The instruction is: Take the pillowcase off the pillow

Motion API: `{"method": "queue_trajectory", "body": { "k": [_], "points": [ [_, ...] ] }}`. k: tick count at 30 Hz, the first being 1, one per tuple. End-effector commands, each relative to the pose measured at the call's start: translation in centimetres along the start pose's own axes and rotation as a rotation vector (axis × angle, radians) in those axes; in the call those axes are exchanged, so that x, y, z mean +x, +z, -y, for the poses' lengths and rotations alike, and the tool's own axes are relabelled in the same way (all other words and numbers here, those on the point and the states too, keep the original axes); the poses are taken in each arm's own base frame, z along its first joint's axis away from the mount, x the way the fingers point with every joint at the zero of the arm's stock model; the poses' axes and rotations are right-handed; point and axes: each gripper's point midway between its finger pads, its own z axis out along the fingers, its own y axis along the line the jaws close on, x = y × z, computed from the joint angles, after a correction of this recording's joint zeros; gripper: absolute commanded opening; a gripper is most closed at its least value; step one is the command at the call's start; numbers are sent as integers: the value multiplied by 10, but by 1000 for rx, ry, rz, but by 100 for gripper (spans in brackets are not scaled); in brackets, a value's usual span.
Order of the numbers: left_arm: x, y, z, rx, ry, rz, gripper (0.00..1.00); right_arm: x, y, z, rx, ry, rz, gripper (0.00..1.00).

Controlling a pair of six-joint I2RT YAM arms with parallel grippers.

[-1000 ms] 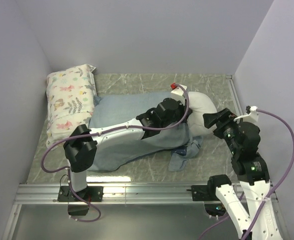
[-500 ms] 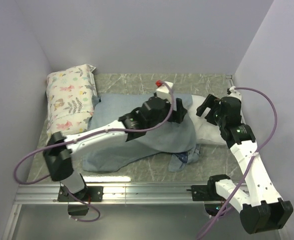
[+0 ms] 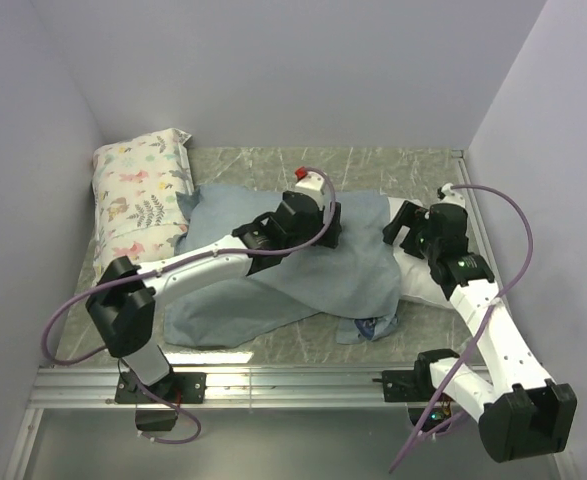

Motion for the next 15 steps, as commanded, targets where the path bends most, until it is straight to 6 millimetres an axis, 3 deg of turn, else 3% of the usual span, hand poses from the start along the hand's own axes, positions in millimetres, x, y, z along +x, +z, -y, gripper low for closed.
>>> {"method": "queue_trajectory", "body": {
  "k": [1,4,5,8,12,15],
  "points": [
    [-1,9,16,51,53,-34,85,-5,-4,7,14,11,50,98],
    [10,18,3,-8,55,-74,47,-7,-10,11,17,28,70,98],
    [12,20,-4,-35,46,-77,26,-7,-11,13,18,44,76,98],
    [16,17,-21,-102,35,-77,3,-8,-12,24,21,93,95,98],
    [-1,3,-35,-127,-8,-14,0,-8,-8,25,-37,141,86,98],
    [-2,-2,-39,-131,-20,-1,1,-2,-3,13,-103,132,37,98]
  ]
}}
